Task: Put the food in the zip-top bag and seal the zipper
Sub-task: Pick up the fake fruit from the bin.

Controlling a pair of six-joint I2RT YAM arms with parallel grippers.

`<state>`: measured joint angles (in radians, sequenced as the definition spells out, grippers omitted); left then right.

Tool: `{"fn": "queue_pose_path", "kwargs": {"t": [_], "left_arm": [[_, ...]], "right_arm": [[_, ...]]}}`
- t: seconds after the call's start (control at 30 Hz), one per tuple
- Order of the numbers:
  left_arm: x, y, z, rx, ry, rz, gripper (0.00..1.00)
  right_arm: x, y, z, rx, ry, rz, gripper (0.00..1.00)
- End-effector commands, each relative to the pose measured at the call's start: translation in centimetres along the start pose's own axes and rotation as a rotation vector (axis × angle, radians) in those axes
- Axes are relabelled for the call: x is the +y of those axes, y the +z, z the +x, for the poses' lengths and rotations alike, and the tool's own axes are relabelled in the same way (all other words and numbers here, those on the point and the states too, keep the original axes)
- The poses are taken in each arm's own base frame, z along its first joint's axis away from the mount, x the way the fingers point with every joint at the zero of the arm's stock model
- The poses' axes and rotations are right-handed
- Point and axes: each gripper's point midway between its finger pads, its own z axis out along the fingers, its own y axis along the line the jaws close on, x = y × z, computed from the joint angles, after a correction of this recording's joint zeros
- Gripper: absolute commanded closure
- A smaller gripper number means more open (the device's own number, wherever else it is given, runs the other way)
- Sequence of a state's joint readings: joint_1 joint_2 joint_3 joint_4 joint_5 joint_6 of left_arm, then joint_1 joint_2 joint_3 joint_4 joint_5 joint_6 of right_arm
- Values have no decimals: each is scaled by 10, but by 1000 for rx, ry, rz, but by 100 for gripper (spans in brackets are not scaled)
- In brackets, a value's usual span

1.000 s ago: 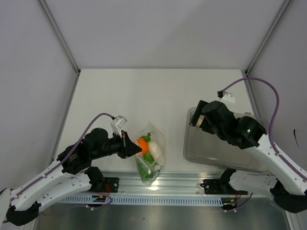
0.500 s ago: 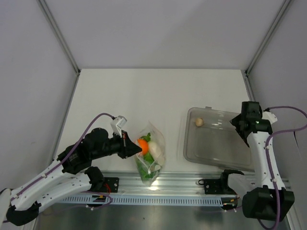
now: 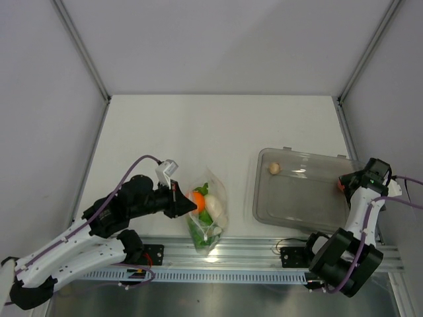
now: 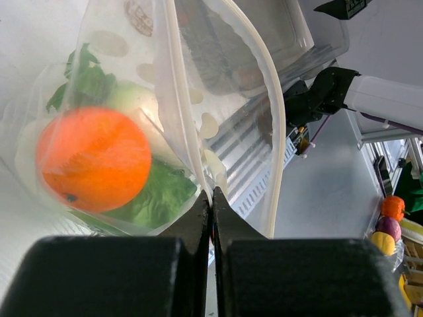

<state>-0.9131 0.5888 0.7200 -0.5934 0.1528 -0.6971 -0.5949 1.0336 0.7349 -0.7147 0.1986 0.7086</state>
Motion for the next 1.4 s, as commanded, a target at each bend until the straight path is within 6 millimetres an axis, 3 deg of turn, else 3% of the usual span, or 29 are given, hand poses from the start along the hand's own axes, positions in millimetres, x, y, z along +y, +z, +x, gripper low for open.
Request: {"fn": "queue_pose_path", "kwargs": {"t": [0.0,0.37,1.1,1.23,1.37], "left_arm": [[-6,-1,-8,-16,23,16,100],[-5,3,-7,-9,24,10,99],[-6,6,-10,-5,36,12,99],[-6,5,-9,-4,38,10,100],[-6,6,-10,-5,36,11,99]], "right_arm": [[19,11,-14,-34,-5,-81,1],[35,45,-14,10,-52,-178,0],[33,68,-20,-62,-40,-193,1],[34,71,-22,-58,-34,-185,7],[35,71,-19,-49,-43,-190,22]]}}
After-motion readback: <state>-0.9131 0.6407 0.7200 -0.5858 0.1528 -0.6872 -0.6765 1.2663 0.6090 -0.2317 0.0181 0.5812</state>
